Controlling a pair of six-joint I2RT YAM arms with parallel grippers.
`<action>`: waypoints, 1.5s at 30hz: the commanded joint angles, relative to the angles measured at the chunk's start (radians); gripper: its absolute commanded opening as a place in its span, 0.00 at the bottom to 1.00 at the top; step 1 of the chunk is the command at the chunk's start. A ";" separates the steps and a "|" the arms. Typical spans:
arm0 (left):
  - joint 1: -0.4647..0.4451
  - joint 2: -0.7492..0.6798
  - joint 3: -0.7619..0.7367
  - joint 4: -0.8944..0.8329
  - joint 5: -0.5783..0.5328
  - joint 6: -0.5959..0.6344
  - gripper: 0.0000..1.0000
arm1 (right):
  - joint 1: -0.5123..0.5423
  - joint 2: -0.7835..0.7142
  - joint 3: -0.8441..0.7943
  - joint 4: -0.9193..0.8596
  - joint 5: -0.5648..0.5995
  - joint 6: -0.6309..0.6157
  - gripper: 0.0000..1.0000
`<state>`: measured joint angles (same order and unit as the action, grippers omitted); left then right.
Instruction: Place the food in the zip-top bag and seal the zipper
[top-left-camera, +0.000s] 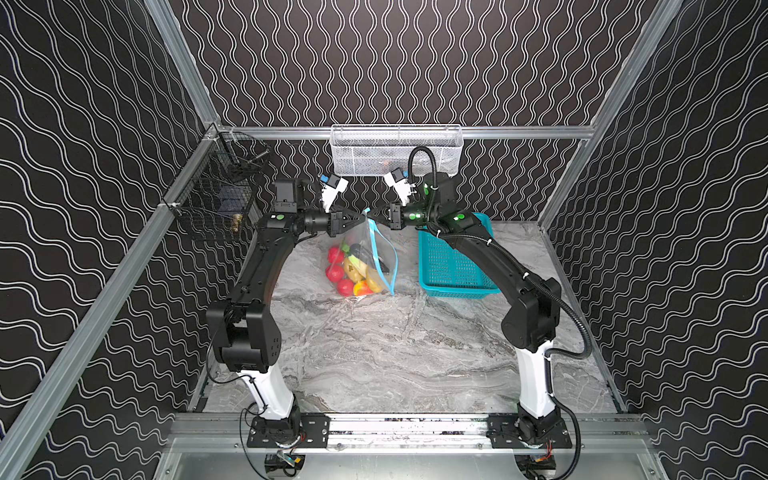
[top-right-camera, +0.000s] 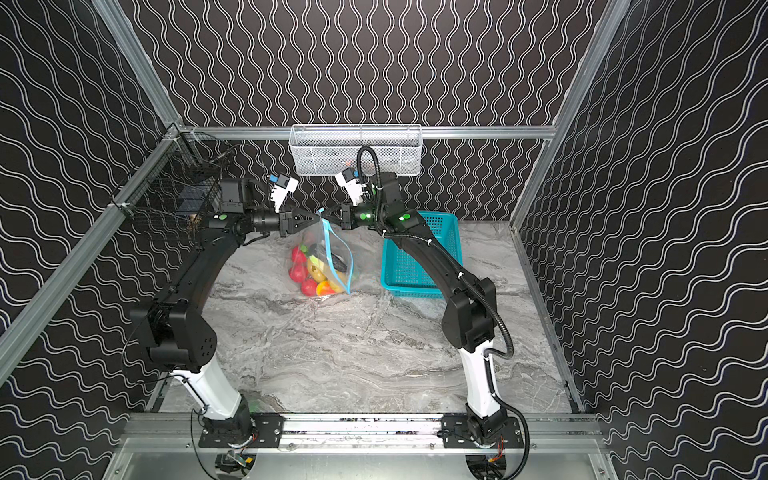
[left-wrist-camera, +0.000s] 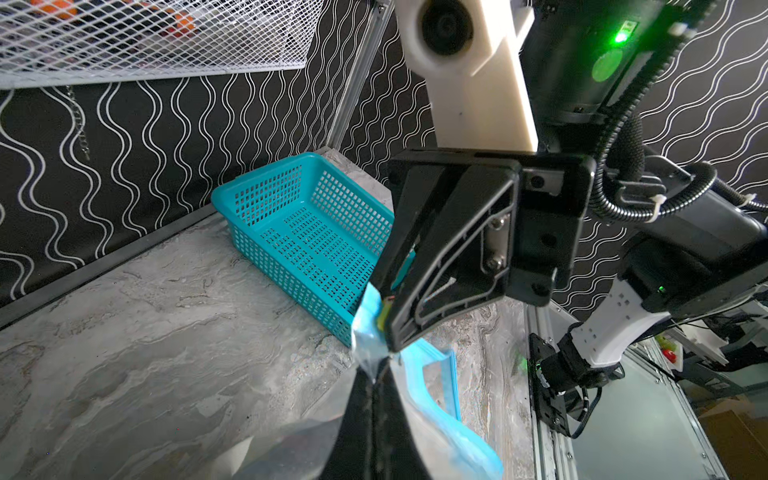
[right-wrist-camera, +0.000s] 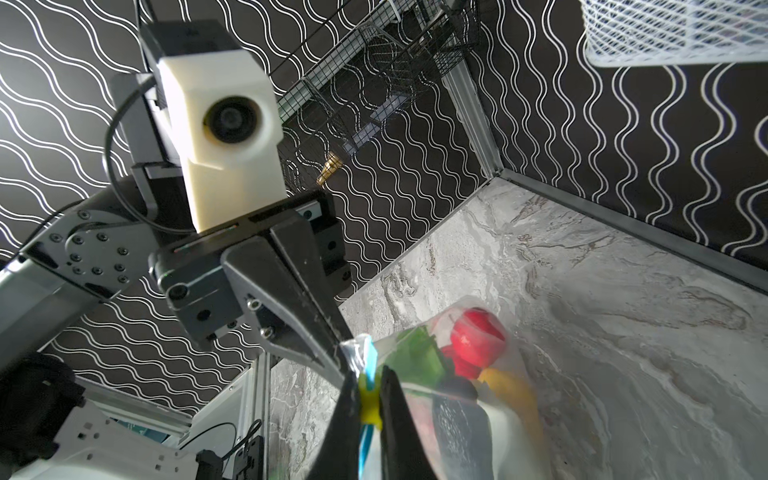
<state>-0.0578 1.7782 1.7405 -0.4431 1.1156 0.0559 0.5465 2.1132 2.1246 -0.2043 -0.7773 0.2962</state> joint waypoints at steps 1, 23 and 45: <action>0.009 -0.017 -0.002 0.064 -0.023 0.002 0.00 | 0.000 -0.016 -0.006 -0.053 0.009 -0.020 0.10; 0.009 -0.043 -0.019 0.021 -0.169 0.062 0.00 | 0.045 -0.061 -0.067 -0.075 0.041 0.015 0.10; 0.009 -0.075 -0.048 0.056 -0.126 0.000 0.09 | 0.086 -0.039 -0.040 -0.155 0.139 -0.004 0.10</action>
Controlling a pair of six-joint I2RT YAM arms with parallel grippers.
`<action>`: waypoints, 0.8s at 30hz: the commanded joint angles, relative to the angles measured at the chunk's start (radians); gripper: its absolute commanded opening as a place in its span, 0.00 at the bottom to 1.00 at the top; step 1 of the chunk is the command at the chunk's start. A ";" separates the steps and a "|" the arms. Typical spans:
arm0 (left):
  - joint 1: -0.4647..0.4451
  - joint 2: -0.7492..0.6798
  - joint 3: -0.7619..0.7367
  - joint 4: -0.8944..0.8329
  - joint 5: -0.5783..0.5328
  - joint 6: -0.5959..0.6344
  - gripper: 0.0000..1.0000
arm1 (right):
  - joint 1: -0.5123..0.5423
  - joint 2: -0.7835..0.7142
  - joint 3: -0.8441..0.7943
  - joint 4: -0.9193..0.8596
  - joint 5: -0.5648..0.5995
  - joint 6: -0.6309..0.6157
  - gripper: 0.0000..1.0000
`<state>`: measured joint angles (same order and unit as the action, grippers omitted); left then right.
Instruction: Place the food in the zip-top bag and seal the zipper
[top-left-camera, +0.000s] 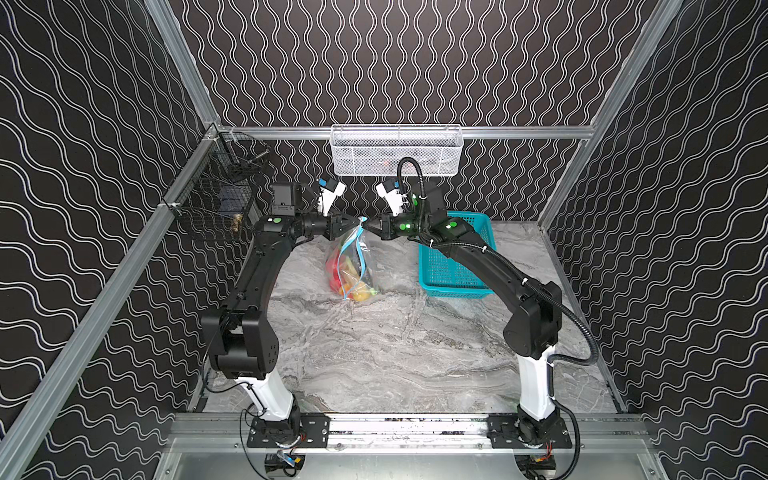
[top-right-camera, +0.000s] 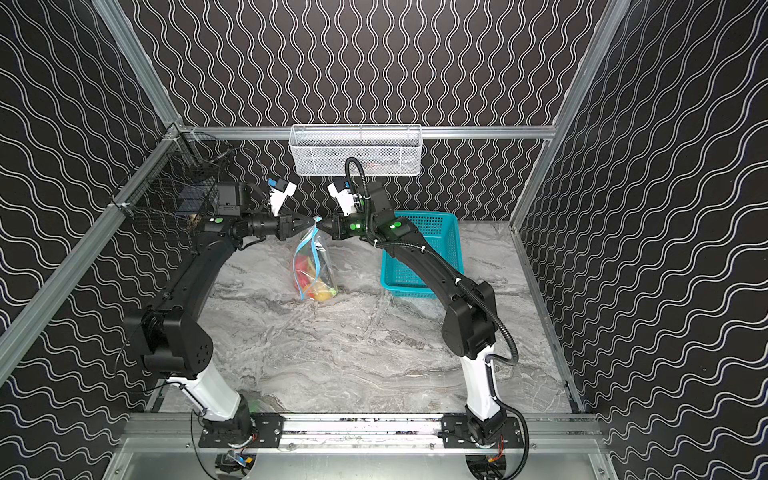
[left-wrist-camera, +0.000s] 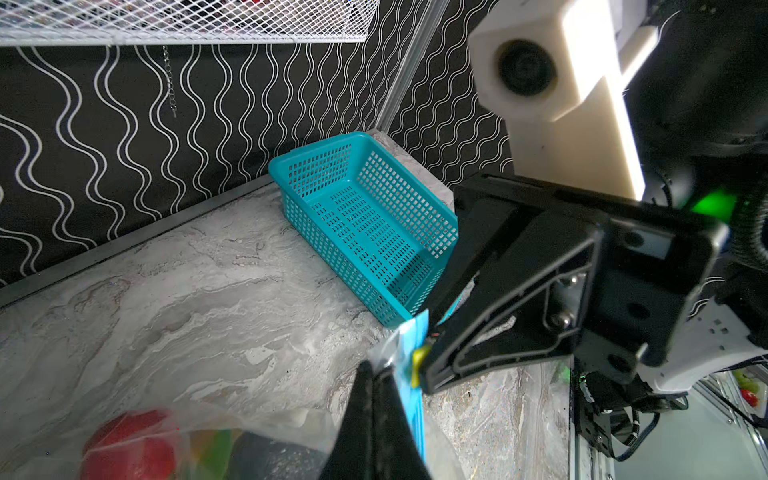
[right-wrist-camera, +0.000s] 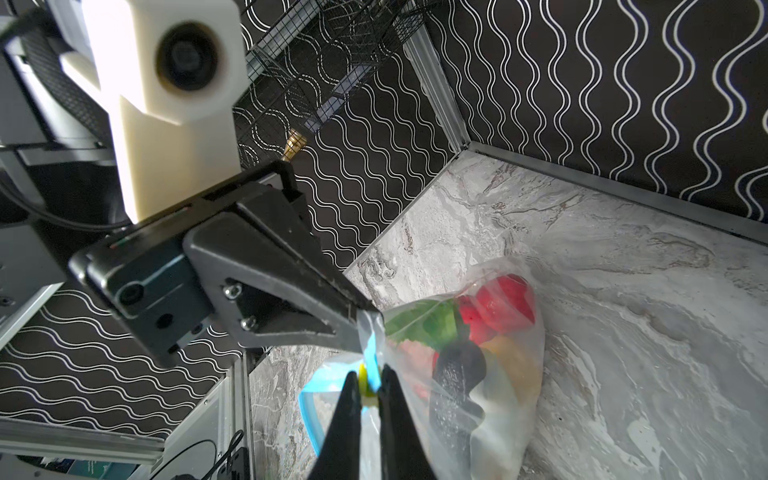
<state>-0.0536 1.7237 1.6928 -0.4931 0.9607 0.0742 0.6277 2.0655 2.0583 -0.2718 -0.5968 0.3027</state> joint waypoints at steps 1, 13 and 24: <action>0.005 -0.025 0.001 0.102 0.028 -0.010 0.14 | 0.004 0.014 0.042 -0.097 -0.040 -0.015 0.10; 0.021 0.006 0.135 -0.092 0.022 0.176 0.74 | -0.007 0.053 0.188 -0.215 -0.057 -0.104 0.11; 0.034 0.074 0.196 -0.177 0.122 0.242 0.99 | -0.047 0.075 0.204 -0.211 -0.167 -0.159 0.12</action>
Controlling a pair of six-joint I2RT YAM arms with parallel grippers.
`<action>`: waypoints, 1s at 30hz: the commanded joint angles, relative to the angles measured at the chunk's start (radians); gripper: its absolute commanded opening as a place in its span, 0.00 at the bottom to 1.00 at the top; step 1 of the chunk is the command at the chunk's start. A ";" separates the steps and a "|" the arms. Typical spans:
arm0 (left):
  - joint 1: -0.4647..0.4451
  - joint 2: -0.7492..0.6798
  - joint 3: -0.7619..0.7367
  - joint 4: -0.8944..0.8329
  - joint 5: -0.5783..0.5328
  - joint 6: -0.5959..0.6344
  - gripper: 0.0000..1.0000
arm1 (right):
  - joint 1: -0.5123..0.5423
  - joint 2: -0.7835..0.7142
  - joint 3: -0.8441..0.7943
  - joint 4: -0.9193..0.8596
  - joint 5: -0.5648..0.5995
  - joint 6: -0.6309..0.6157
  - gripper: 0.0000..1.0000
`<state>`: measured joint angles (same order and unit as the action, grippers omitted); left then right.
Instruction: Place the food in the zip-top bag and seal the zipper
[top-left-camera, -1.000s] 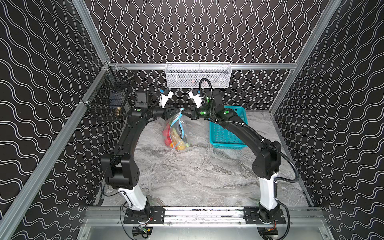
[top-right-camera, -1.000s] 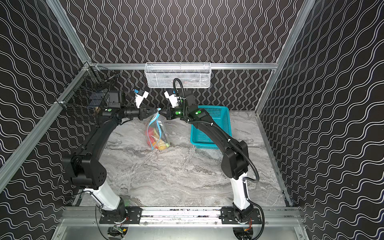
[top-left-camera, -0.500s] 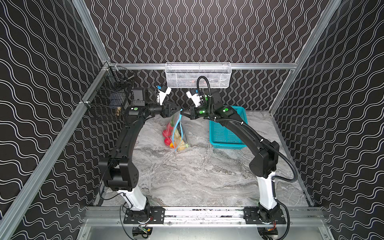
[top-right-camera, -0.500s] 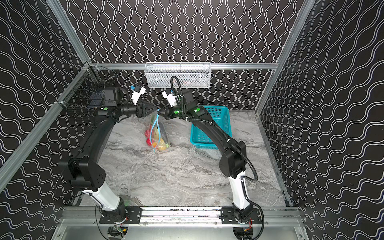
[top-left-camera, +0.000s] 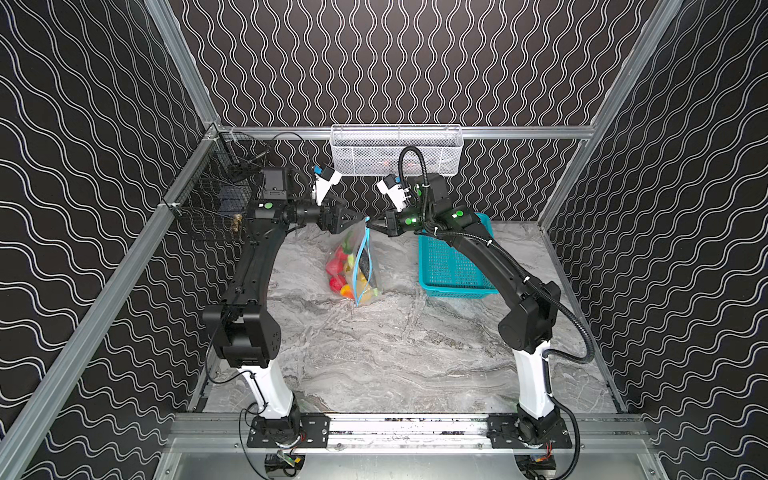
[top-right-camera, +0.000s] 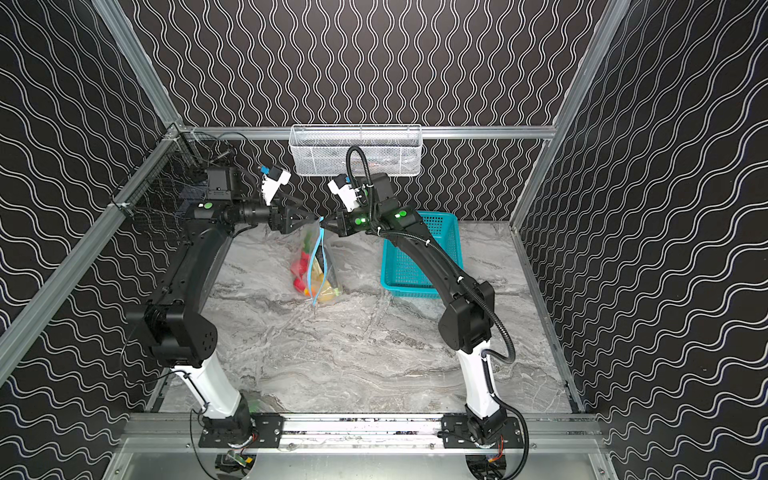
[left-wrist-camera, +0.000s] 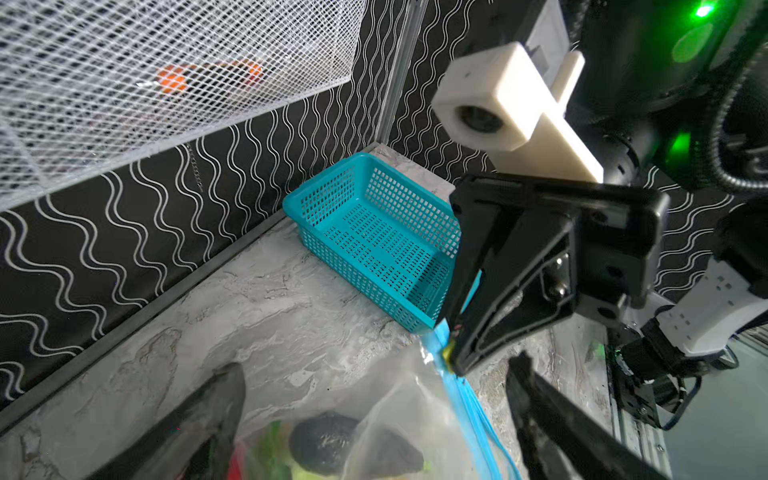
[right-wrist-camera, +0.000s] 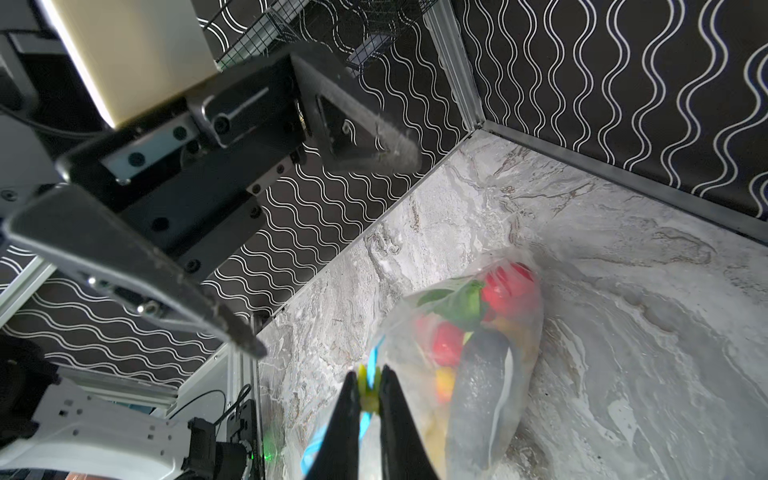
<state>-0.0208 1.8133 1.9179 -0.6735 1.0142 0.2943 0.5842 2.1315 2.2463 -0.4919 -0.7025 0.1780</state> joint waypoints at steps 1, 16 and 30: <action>0.001 -0.028 -0.049 0.009 0.080 0.042 0.99 | -0.006 0.014 0.018 0.010 -0.075 -0.040 0.12; 0.000 0.068 0.094 -0.312 0.101 0.568 0.87 | -0.015 0.030 0.049 0.026 -0.210 -0.062 0.14; -0.017 0.033 0.025 -0.139 0.113 0.507 0.53 | -0.015 0.057 0.074 0.037 -0.235 -0.041 0.13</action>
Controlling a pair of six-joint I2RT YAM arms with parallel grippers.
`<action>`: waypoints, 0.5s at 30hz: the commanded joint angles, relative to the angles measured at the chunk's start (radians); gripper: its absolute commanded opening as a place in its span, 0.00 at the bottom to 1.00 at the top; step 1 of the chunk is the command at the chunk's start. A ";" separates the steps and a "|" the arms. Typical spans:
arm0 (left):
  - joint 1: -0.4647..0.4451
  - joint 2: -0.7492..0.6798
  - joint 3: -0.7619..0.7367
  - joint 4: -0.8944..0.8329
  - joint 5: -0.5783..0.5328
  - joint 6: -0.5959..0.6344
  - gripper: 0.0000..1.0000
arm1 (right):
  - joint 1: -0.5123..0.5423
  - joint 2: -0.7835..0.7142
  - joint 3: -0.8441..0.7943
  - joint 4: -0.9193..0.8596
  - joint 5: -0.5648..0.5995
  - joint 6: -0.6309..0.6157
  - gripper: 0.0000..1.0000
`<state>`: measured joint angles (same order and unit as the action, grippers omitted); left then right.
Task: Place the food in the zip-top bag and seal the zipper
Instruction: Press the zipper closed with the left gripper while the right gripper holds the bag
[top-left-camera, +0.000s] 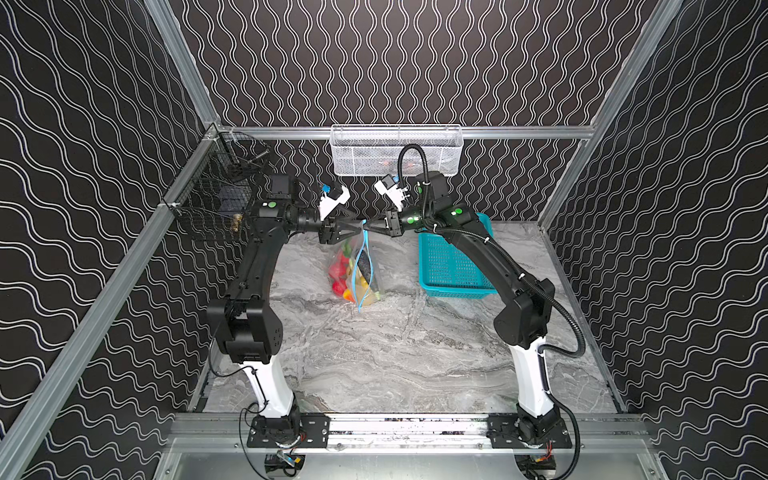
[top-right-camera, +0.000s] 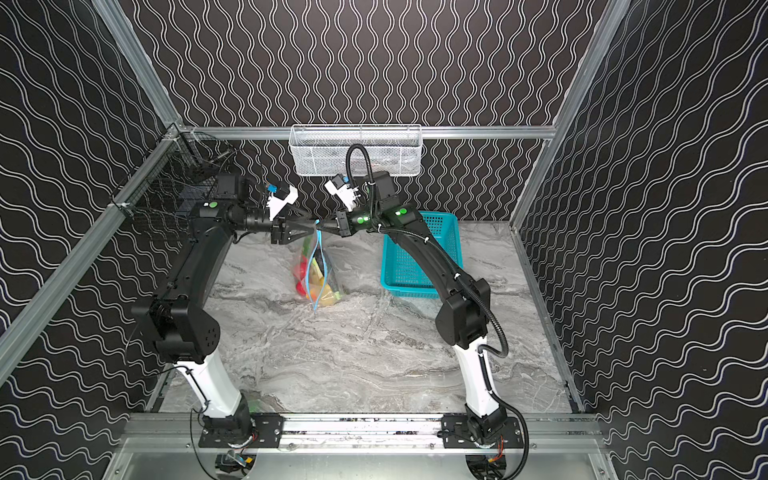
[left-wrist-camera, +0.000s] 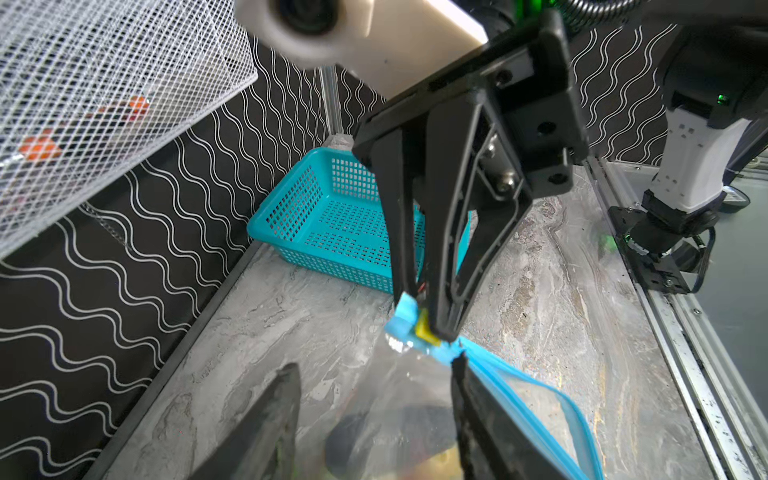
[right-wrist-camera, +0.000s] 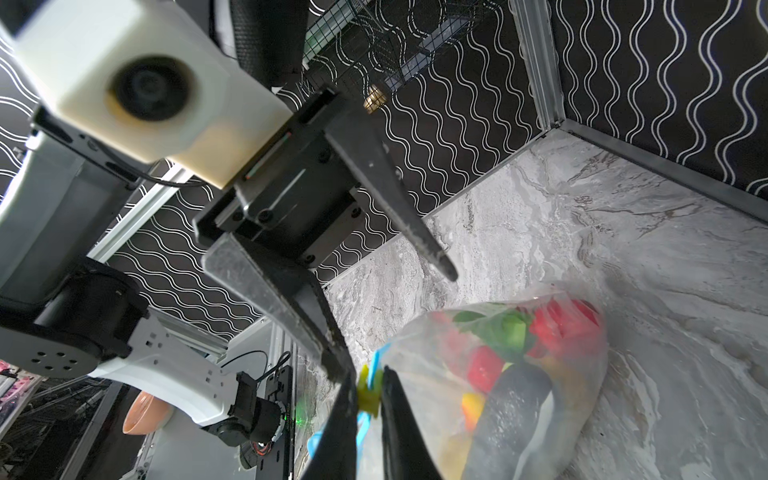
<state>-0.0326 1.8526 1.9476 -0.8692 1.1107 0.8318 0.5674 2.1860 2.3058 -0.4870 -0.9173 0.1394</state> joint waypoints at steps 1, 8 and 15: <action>-0.007 -0.005 -0.002 0.060 0.017 -0.035 0.53 | 0.002 0.002 0.014 0.031 -0.019 -0.003 0.13; -0.025 0.012 0.008 0.056 0.018 -0.032 0.44 | 0.001 0.001 0.014 0.033 -0.021 -0.001 0.13; -0.038 0.012 0.006 0.069 0.049 -0.065 0.33 | 0.002 0.007 0.019 0.034 -0.029 -0.006 0.12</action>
<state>-0.0631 1.8633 1.9503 -0.8371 1.1297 0.7910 0.5621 2.1914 2.3119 -0.4873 -0.8993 0.1452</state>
